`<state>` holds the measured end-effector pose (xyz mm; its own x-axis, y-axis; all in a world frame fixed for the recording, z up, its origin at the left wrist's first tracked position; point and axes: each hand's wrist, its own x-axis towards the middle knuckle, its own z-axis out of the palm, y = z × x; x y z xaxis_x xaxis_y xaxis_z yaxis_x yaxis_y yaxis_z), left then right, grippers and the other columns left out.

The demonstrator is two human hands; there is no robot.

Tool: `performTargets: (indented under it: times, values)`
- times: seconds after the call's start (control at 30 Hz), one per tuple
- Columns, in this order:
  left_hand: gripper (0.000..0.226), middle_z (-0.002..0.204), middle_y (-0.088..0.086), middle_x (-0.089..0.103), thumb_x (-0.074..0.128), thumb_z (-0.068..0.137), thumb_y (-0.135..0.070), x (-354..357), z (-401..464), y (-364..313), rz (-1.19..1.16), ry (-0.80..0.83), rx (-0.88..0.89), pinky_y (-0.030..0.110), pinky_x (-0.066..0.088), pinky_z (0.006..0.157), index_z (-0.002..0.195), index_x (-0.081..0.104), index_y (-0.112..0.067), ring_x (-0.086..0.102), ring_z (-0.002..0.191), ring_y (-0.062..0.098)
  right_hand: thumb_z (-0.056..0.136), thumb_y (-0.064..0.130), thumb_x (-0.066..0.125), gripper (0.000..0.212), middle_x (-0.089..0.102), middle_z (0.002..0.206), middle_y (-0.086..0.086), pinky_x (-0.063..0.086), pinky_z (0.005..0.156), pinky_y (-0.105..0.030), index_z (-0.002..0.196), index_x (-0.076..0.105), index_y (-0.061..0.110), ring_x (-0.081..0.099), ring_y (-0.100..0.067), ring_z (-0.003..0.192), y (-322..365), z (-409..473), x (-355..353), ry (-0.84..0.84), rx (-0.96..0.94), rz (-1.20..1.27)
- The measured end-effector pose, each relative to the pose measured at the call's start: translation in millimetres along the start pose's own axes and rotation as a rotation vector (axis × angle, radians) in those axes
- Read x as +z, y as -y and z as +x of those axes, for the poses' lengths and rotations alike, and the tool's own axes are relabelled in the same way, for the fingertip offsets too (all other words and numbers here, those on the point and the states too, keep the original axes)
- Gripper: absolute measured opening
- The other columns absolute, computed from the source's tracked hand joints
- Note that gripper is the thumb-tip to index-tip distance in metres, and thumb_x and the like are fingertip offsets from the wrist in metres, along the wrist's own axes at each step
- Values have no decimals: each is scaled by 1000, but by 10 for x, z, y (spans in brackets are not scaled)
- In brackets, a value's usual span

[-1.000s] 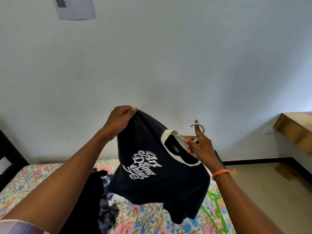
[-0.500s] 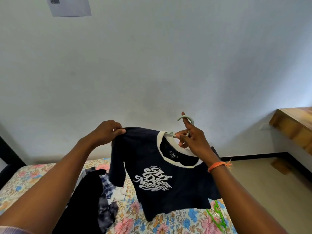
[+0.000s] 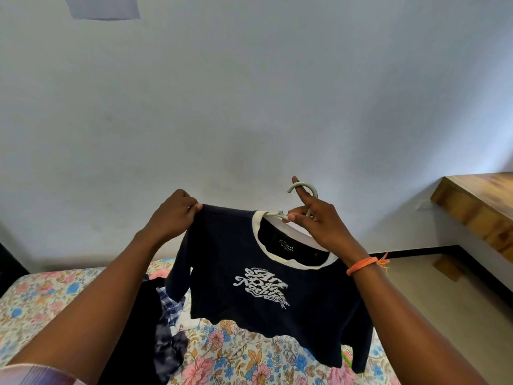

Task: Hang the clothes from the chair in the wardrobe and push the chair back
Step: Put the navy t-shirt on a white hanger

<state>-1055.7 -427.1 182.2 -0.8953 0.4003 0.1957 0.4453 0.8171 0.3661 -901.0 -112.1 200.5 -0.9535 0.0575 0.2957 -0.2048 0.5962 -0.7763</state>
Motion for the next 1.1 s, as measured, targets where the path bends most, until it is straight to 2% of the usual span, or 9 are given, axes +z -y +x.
performTargets:
  times: [0.2,0.33,0.47,0.53,0.63,0.73,0.87,1.0,1.1]
  values:
    - [29,127,-5,57,49,98,-21,72,-25,-343,-108,109,147,34,43,102,121,66,-22,54,115,14,94,22,65,75,73,102,22,35,96,-8,151,23,48,58,11,111,-33,-27,49,-20,12,48]
    - [30,103,-9,68,59,88,-41,210,-73,-854,-52,238,382,32,51,79,113,66,-24,61,91,9,94,17,64,75,72,115,11,42,99,-14,151,24,47,60,5,114,-12,46,60,-9,-15,56]
    - [7,82,-13,63,66,93,-24,418,-24,-988,-227,211,424,18,39,66,99,67,-20,56,74,0,95,18,64,69,70,121,7,46,102,-21,152,30,39,62,1,114,1,90,0,63,-13,50]
    - [7,79,-12,63,65,94,-22,471,-19,-974,-311,201,394,13,37,63,99,70,-20,56,72,-3,92,21,69,53,68,122,11,49,104,-33,140,53,34,61,1,114,-70,64,-94,89,23,51]
    - [8,79,-12,65,66,94,-23,535,-20,-929,-351,234,359,14,37,63,100,71,-23,55,70,-1,82,20,79,18,72,114,11,50,101,-47,99,79,25,65,-5,111,-281,-56,-232,53,84,119]
    - [6,77,-15,64,66,94,-26,582,19,-867,-355,225,311,18,38,64,97,71,-27,55,71,-3,70,25,88,21,75,98,8,54,90,-39,82,70,22,69,-9,95,-573,-182,-348,-53,166,82]
    - [7,78,-17,64,64,94,-28,620,120,-795,-359,198,250,23,40,67,96,70,-25,57,74,-3,72,52,80,38,68,83,9,46,64,-21,93,61,26,61,-2,75,-953,-286,-230,130,169,-223]
    - [8,71,-15,60,64,95,-27,702,177,-731,-324,237,253,21,36,62,92,69,-22,52,66,-5,89,37,69,18,58,65,11,34,59,-24,82,67,21,52,-3,63,-1155,-329,-12,67,135,-203]
    - [16,70,-6,60,66,93,-33,742,179,-633,-278,260,241,26,35,60,85,65,-19,50,63,5,90,37,69,15,63,68,13,36,59,-20,87,72,23,57,-3,67,-1200,-321,69,-6,136,-211]
